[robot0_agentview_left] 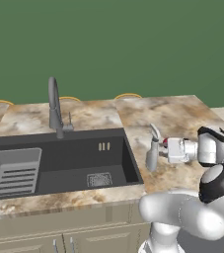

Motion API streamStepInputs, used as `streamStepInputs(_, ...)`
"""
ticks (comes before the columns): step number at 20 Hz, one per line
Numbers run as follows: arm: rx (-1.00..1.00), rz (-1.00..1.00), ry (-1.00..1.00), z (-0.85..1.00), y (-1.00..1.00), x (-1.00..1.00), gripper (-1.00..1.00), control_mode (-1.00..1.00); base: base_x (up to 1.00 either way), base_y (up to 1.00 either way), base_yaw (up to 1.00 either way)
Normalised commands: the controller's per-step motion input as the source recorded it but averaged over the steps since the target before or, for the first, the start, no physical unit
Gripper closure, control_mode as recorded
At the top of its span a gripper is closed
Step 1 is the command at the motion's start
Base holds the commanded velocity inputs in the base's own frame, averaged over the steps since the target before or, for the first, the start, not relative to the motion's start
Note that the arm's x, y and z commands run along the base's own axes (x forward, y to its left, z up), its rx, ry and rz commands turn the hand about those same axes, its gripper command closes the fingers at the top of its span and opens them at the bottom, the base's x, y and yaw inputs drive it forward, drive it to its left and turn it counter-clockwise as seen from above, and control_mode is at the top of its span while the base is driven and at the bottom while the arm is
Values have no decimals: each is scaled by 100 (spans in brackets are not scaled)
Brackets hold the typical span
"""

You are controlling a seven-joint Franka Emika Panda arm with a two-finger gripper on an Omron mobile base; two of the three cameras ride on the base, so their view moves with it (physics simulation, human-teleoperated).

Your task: Open the cabinet. Pick the spray and place it next to the sink. Then close the cabinet.

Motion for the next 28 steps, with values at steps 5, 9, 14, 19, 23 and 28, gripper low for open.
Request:
streamStepInputs(5,-5,0,4,31,0,-3,-100,-100,0,0,0)
streamStepInputs(9,-10,0,7,47,-13,-16,-100,-100,0,0,0)
streamStepInputs(14,-9,-4,10,28,-31,-16,-100,-100,0,0,0)
streamStepInputs(19,-6,-4,10,25,-17,-13,-100,-100,0,0,0)
streamStepInputs(23,-18,-11,14,33,21,0,-100,-100,0,0,0)
streamStepInputs(28,-19,-26,14,41,14,-14,-100,-100,0,0,0)
